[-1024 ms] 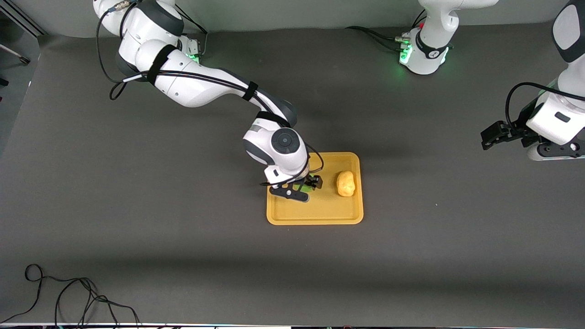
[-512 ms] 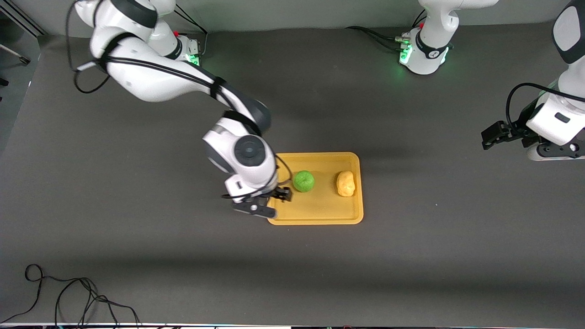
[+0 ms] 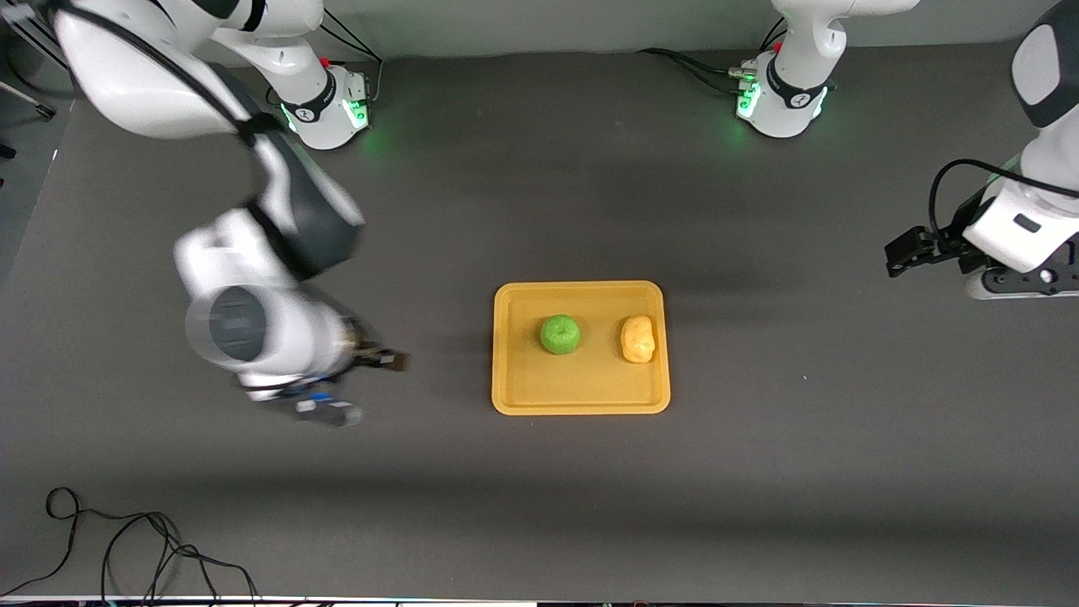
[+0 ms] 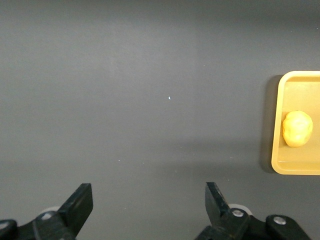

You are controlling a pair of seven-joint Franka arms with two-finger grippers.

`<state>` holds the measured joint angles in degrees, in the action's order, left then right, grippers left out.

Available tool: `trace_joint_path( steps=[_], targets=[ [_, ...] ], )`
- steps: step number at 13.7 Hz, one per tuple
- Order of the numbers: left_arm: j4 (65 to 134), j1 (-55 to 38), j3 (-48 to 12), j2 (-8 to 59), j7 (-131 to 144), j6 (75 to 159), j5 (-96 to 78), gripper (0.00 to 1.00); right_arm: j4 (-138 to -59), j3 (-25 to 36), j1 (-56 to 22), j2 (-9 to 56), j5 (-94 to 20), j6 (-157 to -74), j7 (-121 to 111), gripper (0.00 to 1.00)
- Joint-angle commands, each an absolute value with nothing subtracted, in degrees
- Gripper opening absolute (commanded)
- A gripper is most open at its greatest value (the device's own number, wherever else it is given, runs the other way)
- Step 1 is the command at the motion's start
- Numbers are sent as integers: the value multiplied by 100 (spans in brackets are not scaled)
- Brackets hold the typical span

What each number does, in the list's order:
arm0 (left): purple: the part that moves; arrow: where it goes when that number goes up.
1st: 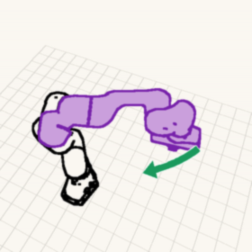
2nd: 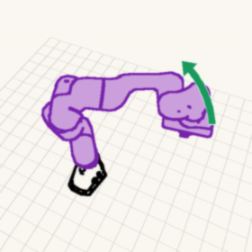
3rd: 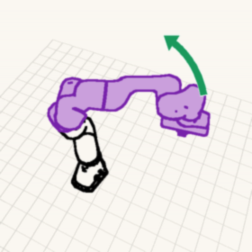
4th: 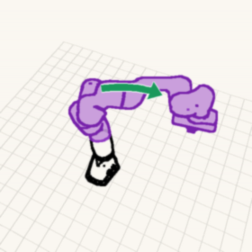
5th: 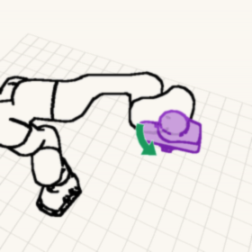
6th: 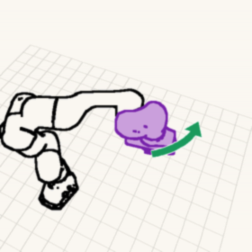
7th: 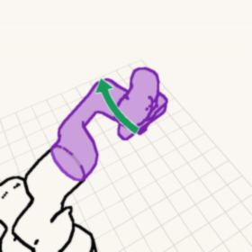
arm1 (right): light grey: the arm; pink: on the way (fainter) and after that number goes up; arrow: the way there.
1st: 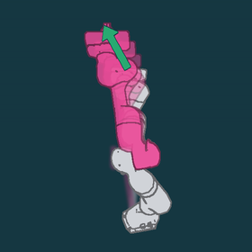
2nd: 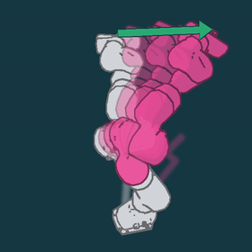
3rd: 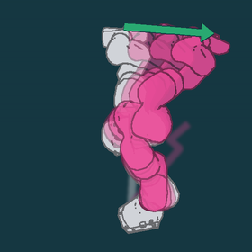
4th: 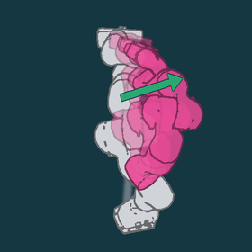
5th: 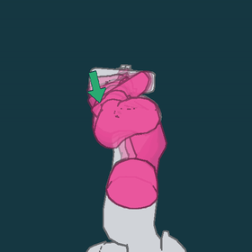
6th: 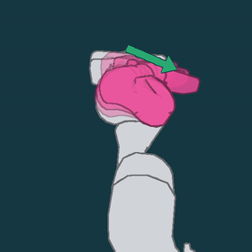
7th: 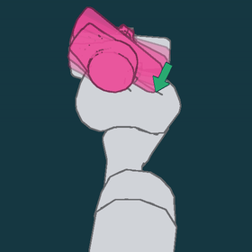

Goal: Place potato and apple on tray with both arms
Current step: 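Open the right gripper to release the apple and raise it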

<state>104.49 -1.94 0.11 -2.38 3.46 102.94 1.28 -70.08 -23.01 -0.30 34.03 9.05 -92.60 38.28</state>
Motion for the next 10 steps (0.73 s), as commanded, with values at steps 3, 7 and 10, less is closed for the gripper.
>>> trace_joint_path(
  steps=[3,7,10],
  targets=[
    [10600,-141,26,-475,105,10239,255,100,-8357,-724,-255,1506,299,-9562,2911,100],
    [10626,-132,26,-466,88,10248,255,100,-8980,-62,-422,592,299,-9570,2497,100],
    [10626,-132,26,-457,88,10248,255,100,-9386,17,-404,229,281,-9870,2085,100]
  ],
)
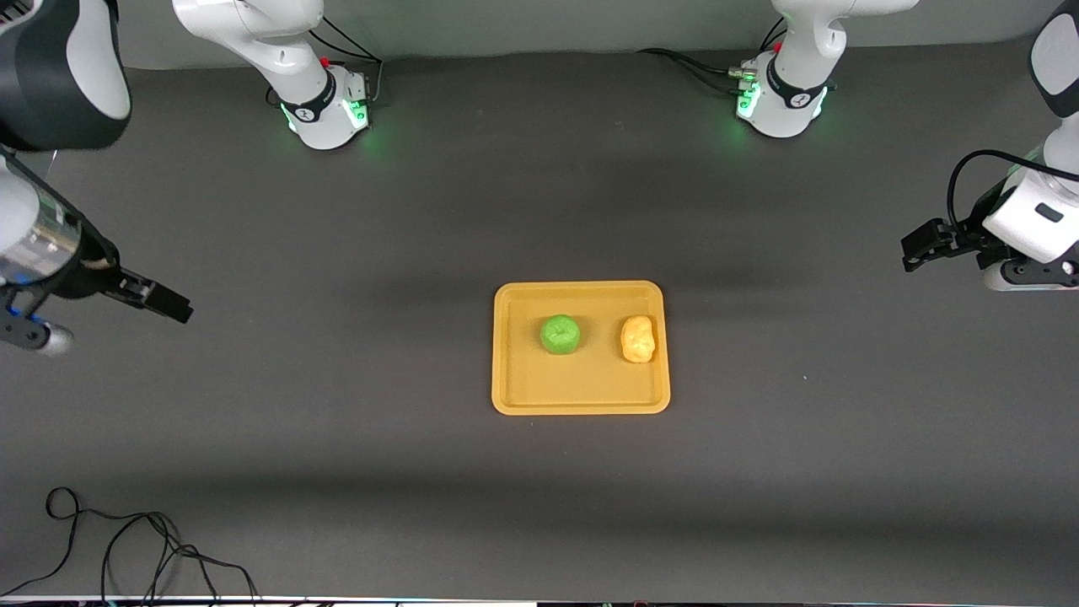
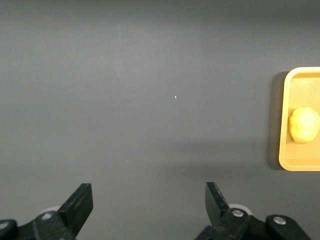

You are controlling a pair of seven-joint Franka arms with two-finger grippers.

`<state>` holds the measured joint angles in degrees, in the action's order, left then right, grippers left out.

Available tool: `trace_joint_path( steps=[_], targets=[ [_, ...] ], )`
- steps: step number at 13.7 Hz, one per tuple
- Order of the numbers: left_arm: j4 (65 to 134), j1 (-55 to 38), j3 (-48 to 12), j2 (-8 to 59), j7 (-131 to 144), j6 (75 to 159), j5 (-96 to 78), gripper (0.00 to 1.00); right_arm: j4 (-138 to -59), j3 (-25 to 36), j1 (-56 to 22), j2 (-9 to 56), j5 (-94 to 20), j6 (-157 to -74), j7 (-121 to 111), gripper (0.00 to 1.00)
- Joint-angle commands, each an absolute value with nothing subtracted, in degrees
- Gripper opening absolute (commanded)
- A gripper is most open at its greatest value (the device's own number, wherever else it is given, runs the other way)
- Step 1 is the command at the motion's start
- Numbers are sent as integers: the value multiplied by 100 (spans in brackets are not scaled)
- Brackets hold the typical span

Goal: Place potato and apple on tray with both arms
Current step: 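Open the right gripper to release the apple and raise it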

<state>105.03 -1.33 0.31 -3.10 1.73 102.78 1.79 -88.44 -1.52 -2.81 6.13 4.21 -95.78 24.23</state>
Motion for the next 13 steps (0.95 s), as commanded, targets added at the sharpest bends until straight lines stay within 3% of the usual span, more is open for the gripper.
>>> trace_joint_path(
  steps=[1,4,13],
  targets=[
    [10626,-132,26,-457,88,10265,255,100,-9404,52,-396,229,212,-9896,1935,100],
    [10644,-132,26,-448,88,10283,255,100,-9422,246,-413,185,-218,-9940,1626,100],
    [10661,-132,18,-422,79,10309,255,100,-9888,220,-448,-17,35,-10196,1108,100]
  ],
)
